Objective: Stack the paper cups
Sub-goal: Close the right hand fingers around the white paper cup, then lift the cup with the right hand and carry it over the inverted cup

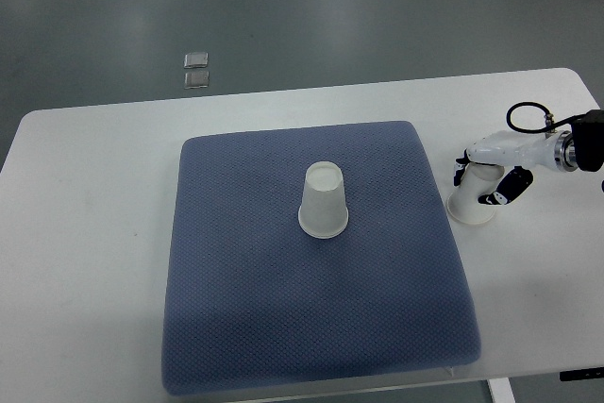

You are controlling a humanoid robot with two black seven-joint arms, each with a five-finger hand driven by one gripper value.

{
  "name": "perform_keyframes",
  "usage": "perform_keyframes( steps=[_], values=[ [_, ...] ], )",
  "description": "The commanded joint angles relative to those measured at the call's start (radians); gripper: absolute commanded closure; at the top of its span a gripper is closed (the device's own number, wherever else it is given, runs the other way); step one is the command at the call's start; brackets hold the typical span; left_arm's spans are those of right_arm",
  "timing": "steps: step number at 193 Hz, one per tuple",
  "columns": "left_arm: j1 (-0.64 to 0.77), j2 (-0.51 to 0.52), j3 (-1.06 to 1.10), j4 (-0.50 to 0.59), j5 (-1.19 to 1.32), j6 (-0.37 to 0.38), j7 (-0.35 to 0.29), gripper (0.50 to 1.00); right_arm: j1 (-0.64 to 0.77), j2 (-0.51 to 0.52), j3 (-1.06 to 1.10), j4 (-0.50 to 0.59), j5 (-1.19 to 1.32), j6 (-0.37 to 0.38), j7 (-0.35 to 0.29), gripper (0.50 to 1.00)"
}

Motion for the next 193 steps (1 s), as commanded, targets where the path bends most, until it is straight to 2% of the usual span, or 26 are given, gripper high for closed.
perform_keyframes(
  steps=[1, 71, 136, 156, 193],
  values=[
    [0.0, 0.0, 0.0, 0.0, 0.001, 0.0, 0.0, 0.5, 0.012, -0.002, 0.0, 0.0, 0.001, 0.005, 0.0, 0.885],
    [0.0, 0.0, 0.0, 0.0, 0.0, 0.0, 0.0, 0.5, 0.115, -0.017, 0.003, 0.014, 0.012, 0.017, 0.006, 0.885],
    [0.0, 0.0, 0.0, 0.0, 0.0, 0.0, 0.0, 0.5, 0.299, -0.005, 0.017, 0.123, 0.027, 0.152, 0.014, 0.883],
    [0.0, 0.0, 0.0, 0.0, 0.0, 0.0, 0.0, 0.5, 0.352, 0.001, 0.017, 0.163, 0.028, 0.204, 0.048, 0.883],
    [0.0, 0.0, 0.0, 0.0, 0.0, 0.0, 0.0, 0.5, 0.46, 0.037, 0.017, 0.215, 0.085, 0.288, 0.058, 0.883]
  ],
)
